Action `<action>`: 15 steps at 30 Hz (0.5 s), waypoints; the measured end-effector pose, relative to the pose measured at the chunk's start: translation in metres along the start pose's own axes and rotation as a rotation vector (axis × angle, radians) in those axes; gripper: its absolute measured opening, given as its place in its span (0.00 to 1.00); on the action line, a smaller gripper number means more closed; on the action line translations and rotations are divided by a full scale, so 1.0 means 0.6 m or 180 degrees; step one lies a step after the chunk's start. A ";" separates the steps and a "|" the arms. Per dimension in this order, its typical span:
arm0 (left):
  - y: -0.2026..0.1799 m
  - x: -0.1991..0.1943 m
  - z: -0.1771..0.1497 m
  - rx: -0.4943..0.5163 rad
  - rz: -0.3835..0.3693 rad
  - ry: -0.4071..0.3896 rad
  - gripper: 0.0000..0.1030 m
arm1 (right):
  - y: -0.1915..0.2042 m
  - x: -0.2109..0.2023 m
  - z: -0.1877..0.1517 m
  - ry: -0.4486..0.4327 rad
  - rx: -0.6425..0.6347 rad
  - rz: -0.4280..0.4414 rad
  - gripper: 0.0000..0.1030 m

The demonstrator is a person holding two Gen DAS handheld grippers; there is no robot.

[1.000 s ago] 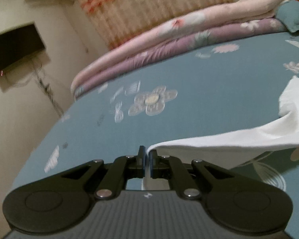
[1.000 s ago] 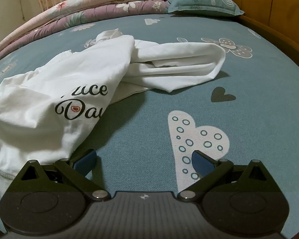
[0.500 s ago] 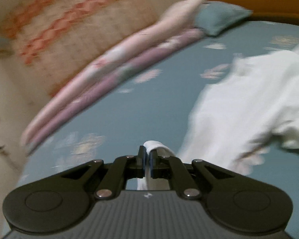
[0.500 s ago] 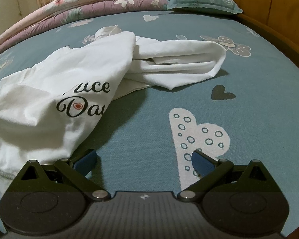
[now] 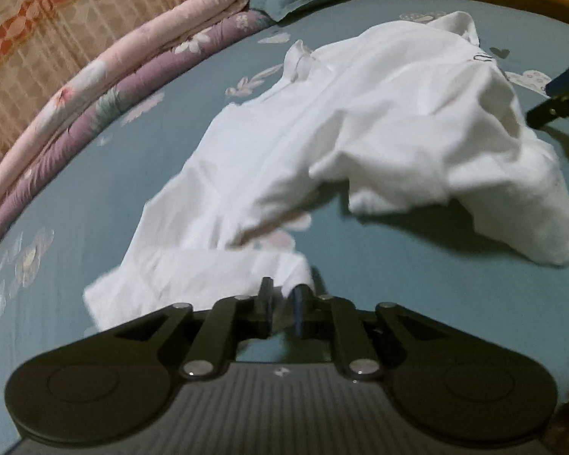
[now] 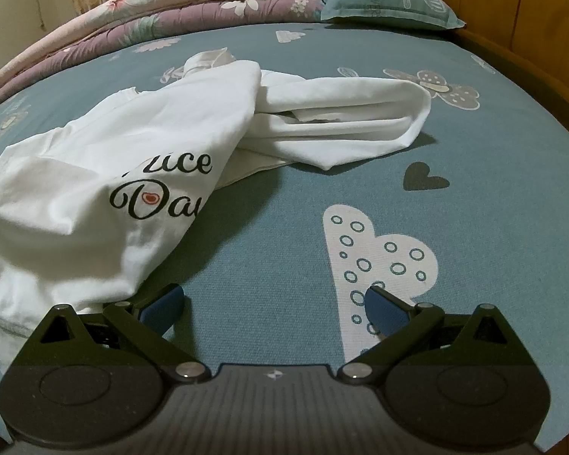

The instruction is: Fold clothes

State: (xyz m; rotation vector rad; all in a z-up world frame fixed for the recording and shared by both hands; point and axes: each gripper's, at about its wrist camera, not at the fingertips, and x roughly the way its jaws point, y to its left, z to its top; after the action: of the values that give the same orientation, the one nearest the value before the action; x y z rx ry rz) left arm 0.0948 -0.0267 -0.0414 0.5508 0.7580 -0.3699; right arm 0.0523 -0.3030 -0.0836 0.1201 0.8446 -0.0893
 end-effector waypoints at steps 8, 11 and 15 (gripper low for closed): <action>0.067 -0.064 -0.039 -0.0512 -0.0131 0.0041 0.39 | 0.001 0.002 0.002 -0.0010 0.0020 -0.0019 1.00; 0.128 -0.068 -0.044 -0.1082 -0.0068 -0.0052 0.39 | 0.002 0.002 0.003 -0.0004 0.0025 -0.0022 1.00; 0.206 -0.036 -0.051 -0.1792 -0.0028 -0.0214 0.43 | 0.004 -0.003 0.002 0.0043 0.0041 -0.0022 1.00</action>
State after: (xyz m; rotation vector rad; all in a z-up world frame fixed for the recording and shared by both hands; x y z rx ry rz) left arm 0.1256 0.0924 -0.0031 0.0053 0.7589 -0.1678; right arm 0.0523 -0.3010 -0.0811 0.1300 0.8579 -0.1007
